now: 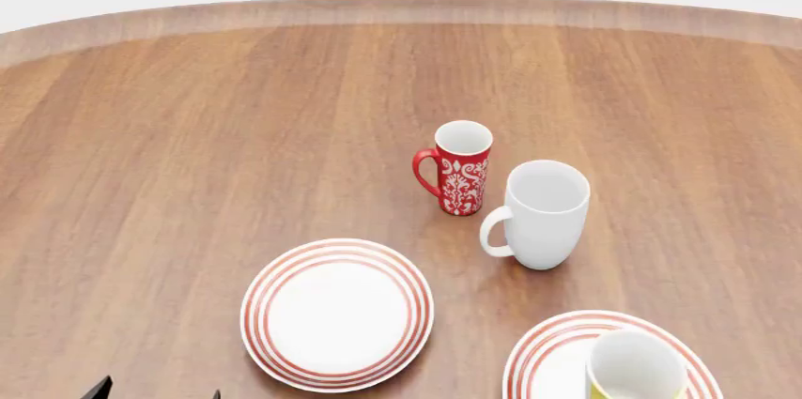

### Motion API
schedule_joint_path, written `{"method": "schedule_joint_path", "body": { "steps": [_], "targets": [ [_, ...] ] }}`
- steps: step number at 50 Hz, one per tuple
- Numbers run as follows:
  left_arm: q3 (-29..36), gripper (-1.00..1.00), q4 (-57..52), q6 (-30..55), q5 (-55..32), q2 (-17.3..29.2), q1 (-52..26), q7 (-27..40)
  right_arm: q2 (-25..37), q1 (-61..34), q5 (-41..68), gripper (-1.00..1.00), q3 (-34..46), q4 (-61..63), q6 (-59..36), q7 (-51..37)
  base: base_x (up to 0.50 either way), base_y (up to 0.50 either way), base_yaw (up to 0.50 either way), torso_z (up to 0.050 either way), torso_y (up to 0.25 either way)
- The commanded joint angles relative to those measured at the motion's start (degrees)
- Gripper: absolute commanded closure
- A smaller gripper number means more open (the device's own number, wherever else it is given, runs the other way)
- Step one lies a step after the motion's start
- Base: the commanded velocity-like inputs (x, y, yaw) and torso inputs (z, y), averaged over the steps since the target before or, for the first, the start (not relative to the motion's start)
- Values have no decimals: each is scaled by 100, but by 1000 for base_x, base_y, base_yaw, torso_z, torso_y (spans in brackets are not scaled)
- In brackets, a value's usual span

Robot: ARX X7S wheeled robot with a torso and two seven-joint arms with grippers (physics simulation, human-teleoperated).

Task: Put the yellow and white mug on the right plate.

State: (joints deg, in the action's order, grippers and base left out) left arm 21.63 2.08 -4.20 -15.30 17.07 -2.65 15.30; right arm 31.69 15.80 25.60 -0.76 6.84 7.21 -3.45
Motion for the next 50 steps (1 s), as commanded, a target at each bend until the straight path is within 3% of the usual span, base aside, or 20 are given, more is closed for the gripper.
{"method": "schedule_joint_path", "body": {
  "steps": [1,9,50],
  "targets": [
    [24,-100,9,-20,7,10,-3,18,-91,397,-59,-100,-178,156,617,46,0,0,0,0,0],
    [6,-100,40,-57,-9,16,-18,37,-167,569,163,-100,-267,289,1214,401,0,0,0,0,0],
    [20,-100,114,-165,-6,28,-54,147,37,1328,-366,-100,-572,2002,1243,-83,0,0,0,0,0]
  ]
}}
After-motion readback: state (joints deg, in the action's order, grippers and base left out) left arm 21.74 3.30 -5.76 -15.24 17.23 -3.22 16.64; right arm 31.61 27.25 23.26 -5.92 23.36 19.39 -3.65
